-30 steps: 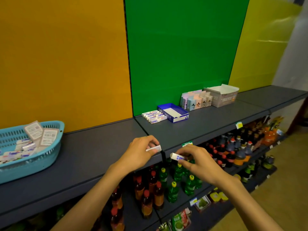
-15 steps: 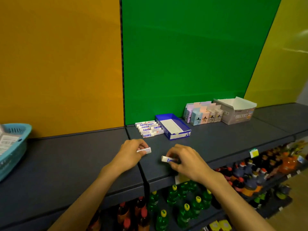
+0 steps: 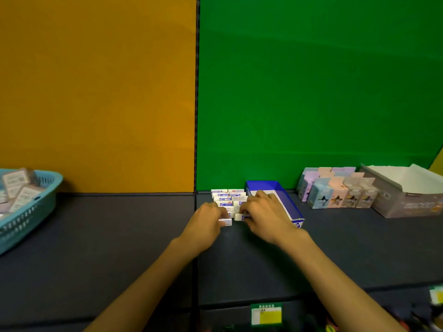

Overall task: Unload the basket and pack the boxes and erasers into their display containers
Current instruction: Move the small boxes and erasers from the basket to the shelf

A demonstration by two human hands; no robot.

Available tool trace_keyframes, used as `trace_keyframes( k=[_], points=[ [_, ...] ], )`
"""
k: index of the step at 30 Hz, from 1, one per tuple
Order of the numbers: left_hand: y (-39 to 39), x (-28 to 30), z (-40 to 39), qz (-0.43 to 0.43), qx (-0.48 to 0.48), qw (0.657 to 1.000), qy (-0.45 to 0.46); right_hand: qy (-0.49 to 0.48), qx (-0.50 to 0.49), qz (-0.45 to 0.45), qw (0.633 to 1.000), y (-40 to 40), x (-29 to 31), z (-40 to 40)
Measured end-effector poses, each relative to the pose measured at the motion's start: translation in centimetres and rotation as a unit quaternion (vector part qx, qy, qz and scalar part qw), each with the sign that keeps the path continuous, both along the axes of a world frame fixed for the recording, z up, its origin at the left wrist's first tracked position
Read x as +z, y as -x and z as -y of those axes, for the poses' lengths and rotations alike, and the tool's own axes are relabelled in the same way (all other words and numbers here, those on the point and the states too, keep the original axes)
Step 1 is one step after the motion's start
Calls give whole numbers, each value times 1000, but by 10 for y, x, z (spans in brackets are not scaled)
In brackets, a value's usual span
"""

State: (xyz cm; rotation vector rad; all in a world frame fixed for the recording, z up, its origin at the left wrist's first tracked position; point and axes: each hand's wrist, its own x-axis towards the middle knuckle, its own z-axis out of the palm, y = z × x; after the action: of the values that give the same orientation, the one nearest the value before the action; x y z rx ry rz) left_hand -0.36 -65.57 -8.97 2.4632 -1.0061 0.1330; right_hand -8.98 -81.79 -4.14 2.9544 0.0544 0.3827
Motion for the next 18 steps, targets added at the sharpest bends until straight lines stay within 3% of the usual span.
trace_keyframes(
  k=[7,18],
  points=[
    [-3,-7,11,32,52,998,-32,23,24,-27,999,-23,-11,19],
    [6,0,25,31,84,996,-4,-5,55,-8,998,-27,-16,37]
  ],
)
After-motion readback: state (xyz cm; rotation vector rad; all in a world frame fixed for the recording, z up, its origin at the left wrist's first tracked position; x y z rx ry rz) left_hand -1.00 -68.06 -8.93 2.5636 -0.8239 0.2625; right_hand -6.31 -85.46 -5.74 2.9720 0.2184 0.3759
